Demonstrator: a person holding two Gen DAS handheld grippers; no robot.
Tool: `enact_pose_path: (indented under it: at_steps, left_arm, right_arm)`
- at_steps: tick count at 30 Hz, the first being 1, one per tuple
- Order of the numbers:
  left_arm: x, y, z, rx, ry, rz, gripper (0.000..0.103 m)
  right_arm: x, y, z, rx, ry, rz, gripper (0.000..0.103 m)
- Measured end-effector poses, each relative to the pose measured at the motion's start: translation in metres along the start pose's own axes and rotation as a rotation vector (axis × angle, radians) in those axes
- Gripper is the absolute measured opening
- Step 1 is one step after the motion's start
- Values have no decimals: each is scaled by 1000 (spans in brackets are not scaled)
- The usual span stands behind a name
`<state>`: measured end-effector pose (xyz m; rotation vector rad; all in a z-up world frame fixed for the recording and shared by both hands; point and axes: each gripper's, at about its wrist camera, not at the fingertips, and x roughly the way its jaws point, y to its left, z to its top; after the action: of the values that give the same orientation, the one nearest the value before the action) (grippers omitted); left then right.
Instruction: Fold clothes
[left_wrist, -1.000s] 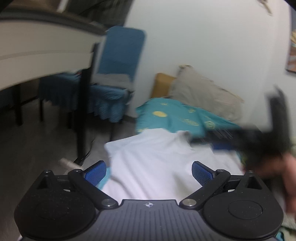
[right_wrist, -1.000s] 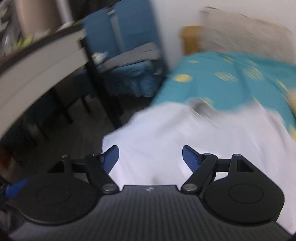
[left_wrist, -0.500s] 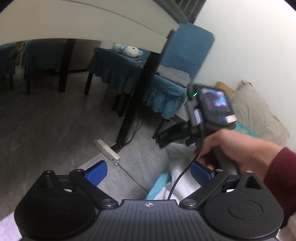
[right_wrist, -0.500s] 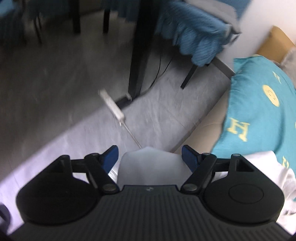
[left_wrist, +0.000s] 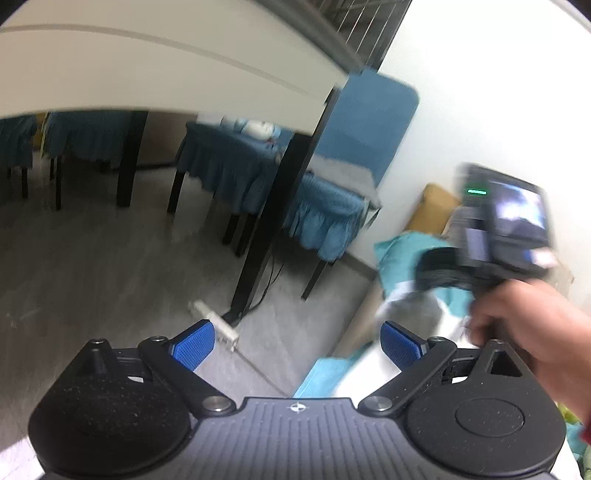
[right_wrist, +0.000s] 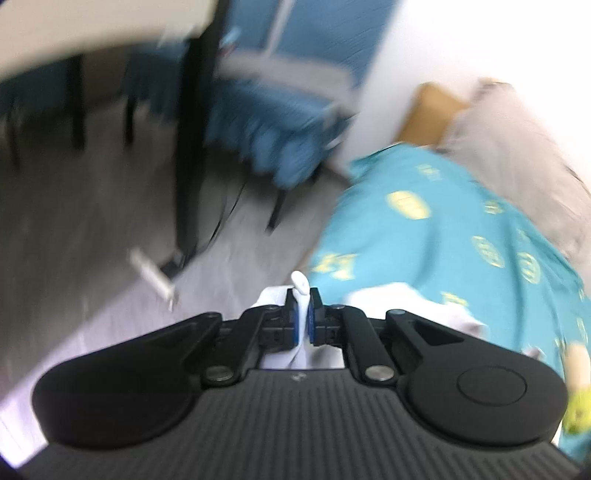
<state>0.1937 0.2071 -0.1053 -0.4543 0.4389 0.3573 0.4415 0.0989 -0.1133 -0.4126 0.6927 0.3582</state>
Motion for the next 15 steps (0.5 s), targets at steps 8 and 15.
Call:
enact_pose_path:
  at_steps: [8,15]
  left_arm:
    - [-20,-30,-10,106,-28,-108,98]
    - [-23,-69,-41,253,39,-215,97]
  right_arm:
    - [-42,-106,-109,421,-7,-15,7]
    - [-74,-178,-189,734,-11,10,13]
